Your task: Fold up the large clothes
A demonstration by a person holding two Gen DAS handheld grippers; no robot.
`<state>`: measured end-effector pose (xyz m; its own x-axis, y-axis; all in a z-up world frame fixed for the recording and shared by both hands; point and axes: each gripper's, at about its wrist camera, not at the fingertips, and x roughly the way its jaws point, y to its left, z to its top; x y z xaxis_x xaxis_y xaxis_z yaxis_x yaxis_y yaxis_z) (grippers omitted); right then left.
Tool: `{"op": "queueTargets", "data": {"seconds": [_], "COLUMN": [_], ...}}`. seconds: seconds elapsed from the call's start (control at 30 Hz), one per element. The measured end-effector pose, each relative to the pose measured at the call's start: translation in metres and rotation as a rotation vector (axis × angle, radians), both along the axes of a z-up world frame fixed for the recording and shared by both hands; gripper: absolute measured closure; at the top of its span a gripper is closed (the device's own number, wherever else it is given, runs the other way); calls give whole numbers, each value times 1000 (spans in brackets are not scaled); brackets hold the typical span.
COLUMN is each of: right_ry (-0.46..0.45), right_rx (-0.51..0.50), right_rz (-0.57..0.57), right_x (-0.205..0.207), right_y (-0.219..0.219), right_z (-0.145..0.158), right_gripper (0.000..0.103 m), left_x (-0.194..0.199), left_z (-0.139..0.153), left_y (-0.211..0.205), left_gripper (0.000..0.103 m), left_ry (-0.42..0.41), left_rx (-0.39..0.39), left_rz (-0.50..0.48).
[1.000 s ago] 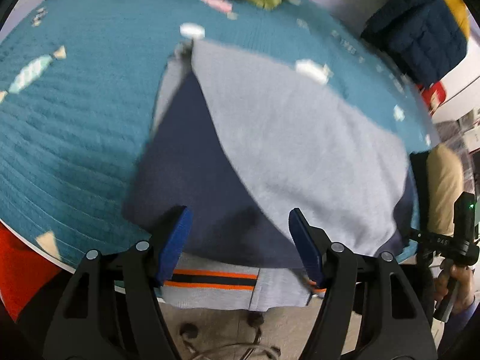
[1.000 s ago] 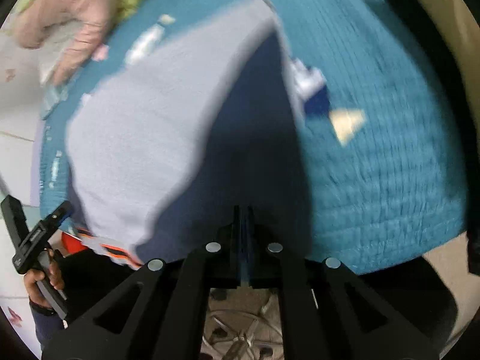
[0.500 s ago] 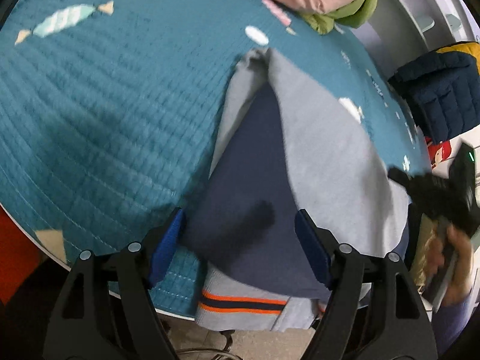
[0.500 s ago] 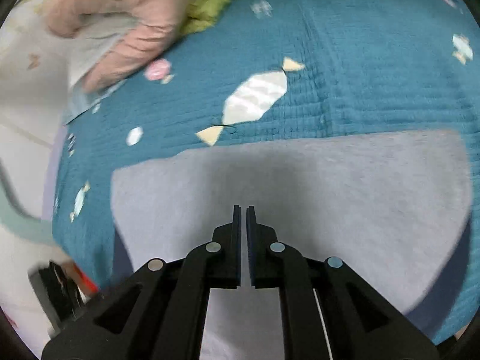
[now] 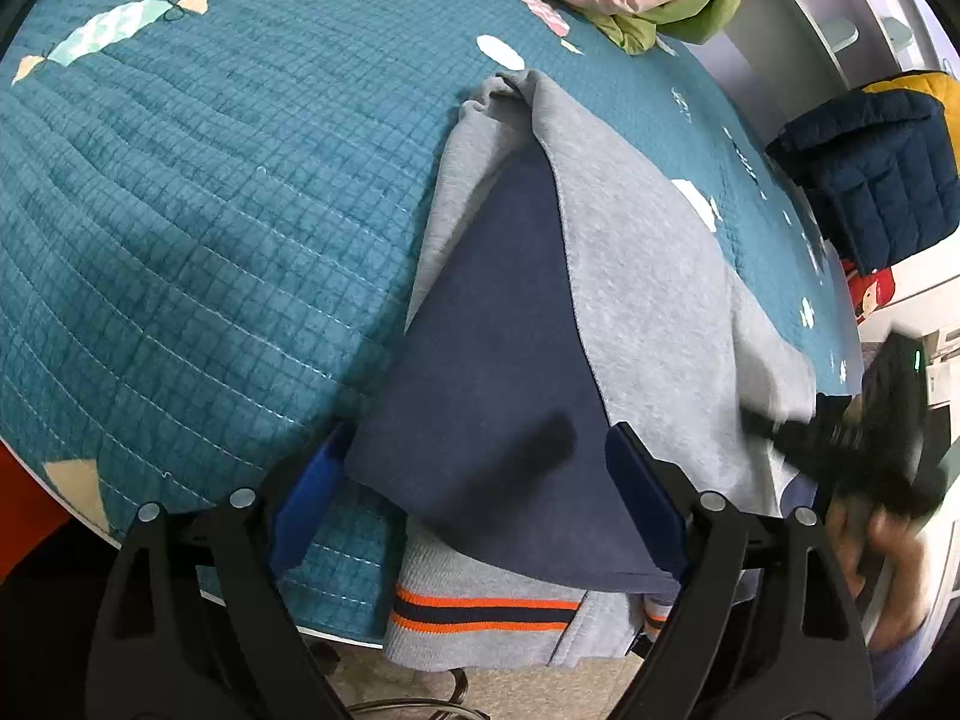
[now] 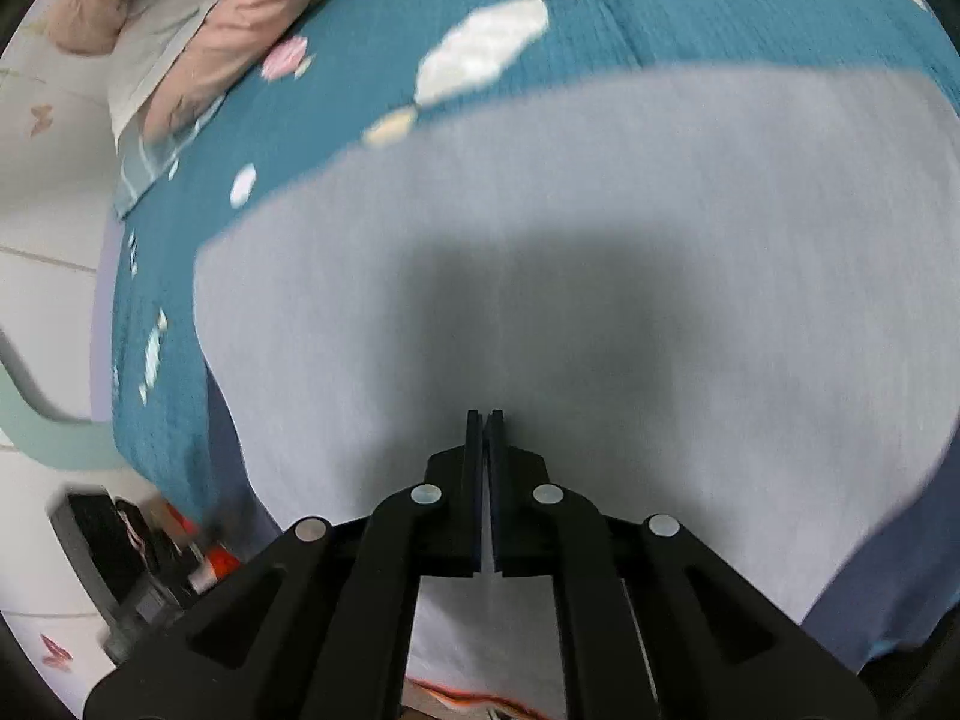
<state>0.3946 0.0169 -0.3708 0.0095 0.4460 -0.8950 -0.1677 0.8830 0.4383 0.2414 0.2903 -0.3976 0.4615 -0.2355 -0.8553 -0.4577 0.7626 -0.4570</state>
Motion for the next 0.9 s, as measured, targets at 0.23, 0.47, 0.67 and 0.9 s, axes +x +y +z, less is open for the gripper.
{"op": "queueTargets", "data": {"seconds": [0.23,0.47,0.67,0.9], "right_ry": [-17,50,47,-11], "right_rx": [33,131,199,260], "right_rz": [-38,-58,-90,-68], "right_x": [0,-51,-57,-81], "right_y": [-8,-25,-36,-43], "right_z": [-4,-26,-21,-9], "right_gripper": [103,103,102,80], "left_x": [-7,-10,-4,-9], "left_z": [2,0,-2,0], "left_y": [0,-10,-15,-15], "left_gripper": [17,16,17,54], "left_ry": [6,16,40,63], "left_rx": [-44,-30,0,24], "left_rz": [6,-13,-32,-4]}}
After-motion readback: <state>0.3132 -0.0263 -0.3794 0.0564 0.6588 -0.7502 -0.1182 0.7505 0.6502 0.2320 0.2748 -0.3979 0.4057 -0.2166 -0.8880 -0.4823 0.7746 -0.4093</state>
